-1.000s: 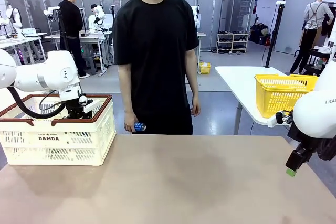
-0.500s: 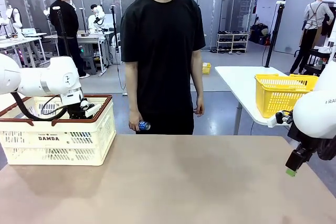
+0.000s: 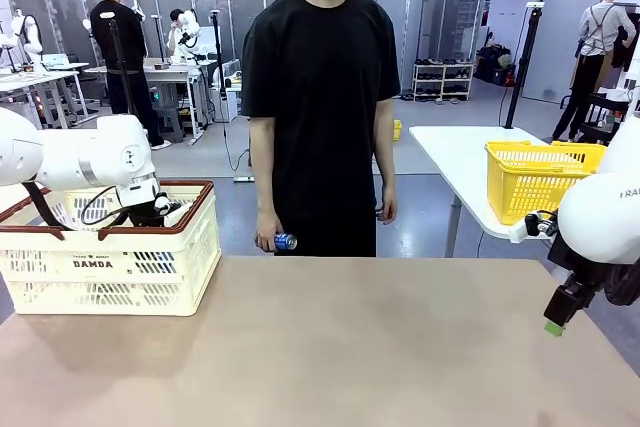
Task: Place the drinks into the Shopping basket.
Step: Pick up one drink and place it into the Shopping basket.
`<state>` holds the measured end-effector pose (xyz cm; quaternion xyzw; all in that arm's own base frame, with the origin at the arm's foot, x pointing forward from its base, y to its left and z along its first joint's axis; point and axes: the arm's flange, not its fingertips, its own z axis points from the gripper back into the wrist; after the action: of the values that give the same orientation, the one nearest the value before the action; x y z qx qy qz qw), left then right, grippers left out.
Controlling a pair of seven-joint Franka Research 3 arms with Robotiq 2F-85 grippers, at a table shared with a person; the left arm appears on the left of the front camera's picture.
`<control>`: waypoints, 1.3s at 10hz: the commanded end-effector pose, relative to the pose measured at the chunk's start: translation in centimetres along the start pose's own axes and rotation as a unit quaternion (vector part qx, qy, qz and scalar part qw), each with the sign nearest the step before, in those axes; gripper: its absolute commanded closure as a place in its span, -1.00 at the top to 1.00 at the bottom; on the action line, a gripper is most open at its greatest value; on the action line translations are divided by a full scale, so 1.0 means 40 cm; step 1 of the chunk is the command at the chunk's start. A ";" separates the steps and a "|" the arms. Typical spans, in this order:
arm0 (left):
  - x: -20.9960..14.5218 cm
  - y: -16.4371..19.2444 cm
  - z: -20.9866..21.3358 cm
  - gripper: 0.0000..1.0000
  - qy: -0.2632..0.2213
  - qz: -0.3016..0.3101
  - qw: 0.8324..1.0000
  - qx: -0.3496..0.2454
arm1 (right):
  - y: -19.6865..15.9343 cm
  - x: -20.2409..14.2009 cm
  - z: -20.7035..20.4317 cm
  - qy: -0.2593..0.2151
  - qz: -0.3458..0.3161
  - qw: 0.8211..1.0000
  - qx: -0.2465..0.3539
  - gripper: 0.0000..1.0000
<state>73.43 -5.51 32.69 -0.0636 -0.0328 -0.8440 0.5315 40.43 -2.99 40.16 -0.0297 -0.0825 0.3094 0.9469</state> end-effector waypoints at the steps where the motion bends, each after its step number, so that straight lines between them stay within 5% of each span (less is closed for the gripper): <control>1: -0.005 0.020 0.015 0.13 -0.014 0.009 1.000 0.002 | -0.002 -0.001 0.001 0.001 -0.001 1.000 -0.001 0.96; 7: -0.012 0.028 -0.024 0.13 -0.020 0.008 1.000 -0.017 | -0.002 -0.001 0.001 0.001 -0.001 1.000 -0.001 0.96; 11: 0.000 0.017 0.007 0.90 -0.027 0.015 0.999 -0.014 | -0.002 -0.001 0.001 0.001 -0.001 1.000 -0.001 0.96; 13: 0.001 0.005 0.037 1.00 -0.026 0.016 1.000 -0.007 | -0.002 -0.001 0.001 0.001 -0.001 1.000 -0.001 0.96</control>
<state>73.87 -5.64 33.12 -0.0758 -0.0283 -0.8408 0.5352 40.43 -2.99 40.16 -0.0297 -0.0825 0.3094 0.9469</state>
